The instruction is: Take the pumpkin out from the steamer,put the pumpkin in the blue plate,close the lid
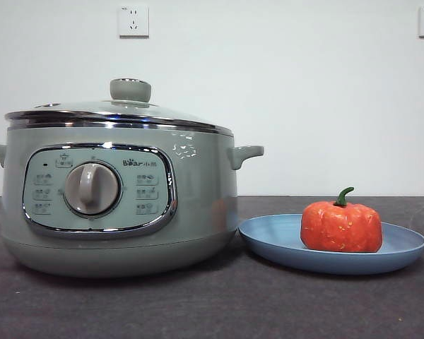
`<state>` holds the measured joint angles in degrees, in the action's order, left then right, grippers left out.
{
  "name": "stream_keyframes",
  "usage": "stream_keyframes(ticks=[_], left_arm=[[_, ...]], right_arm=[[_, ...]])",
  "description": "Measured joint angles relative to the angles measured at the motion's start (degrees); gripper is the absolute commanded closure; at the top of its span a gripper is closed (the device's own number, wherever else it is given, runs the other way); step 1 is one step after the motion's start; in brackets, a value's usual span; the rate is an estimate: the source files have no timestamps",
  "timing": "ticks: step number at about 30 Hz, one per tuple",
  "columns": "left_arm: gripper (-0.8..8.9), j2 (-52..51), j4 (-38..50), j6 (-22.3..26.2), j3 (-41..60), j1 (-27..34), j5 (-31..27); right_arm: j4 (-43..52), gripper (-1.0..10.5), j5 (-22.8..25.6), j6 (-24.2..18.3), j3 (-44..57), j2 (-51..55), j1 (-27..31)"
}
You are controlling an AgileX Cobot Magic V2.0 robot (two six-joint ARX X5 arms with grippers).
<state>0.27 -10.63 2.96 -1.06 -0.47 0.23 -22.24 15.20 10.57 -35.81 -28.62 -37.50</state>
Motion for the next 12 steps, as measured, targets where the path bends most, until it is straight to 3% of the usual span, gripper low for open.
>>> stream_keyframes(ticks=[12], left_arm=[[8.16,0.00,0.00,0.00,0.00,0.00,0.00]], right_arm=[[-3.80,9.5,0.00,0.00,0.00,0.00,0.00]])
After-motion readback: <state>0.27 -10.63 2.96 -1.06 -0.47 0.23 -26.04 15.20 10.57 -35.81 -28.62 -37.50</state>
